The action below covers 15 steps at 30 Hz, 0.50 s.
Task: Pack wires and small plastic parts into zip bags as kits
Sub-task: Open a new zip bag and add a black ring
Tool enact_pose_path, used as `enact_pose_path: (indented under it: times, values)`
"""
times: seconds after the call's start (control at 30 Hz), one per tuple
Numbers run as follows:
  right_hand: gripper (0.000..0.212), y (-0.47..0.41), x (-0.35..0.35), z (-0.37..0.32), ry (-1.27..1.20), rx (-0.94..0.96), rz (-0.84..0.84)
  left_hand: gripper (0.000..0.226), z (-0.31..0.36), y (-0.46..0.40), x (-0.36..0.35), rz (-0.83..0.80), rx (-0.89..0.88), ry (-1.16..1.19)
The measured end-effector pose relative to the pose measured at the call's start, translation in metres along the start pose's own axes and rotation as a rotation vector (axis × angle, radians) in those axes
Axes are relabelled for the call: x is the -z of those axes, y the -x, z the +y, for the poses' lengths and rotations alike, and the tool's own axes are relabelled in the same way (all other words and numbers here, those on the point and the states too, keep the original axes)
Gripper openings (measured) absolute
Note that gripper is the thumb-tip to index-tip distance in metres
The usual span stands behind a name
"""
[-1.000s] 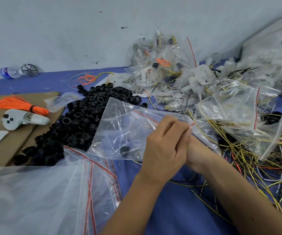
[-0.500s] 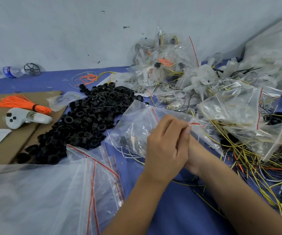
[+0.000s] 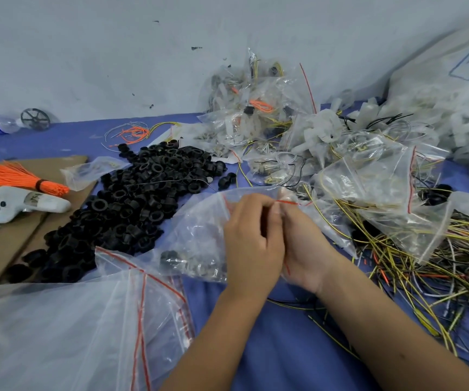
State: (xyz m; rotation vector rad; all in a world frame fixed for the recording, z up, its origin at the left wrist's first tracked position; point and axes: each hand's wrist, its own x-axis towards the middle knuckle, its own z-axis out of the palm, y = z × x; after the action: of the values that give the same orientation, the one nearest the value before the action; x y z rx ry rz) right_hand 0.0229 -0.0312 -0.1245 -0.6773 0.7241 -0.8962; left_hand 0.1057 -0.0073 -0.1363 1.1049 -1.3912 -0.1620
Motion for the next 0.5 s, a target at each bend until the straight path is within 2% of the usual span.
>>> enact_pose_path:
  times: [0.07,0.13,0.2,0.37,0.5]
  values:
    - [0.037,-0.003,0.002,0.002,0.057,0.022,-0.035,0.01,-0.006,-0.001,-0.002,0.021,0.063,0.001]
    - [0.042,-0.003,0.002,0.004,0.148,0.024,0.005,0.011,-0.01,-0.001,-0.004,0.034,0.123,0.009]
    - [0.042,-0.005,0.005,0.004,0.297,0.122,0.084,0.011,-0.015,-0.002,-0.004,0.031,0.173,0.012]
    - [0.031,0.002,0.014,-0.015,0.979,0.552,0.37,0.011,-0.013,-0.005,-0.005,-0.032,0.2,0.009]
    - [0.028,0.014,0.026,-0.04,1.141,0.65,0.556,0.014,-0.005,-0.011,-0.006,-0.103,0.177,-0.05]
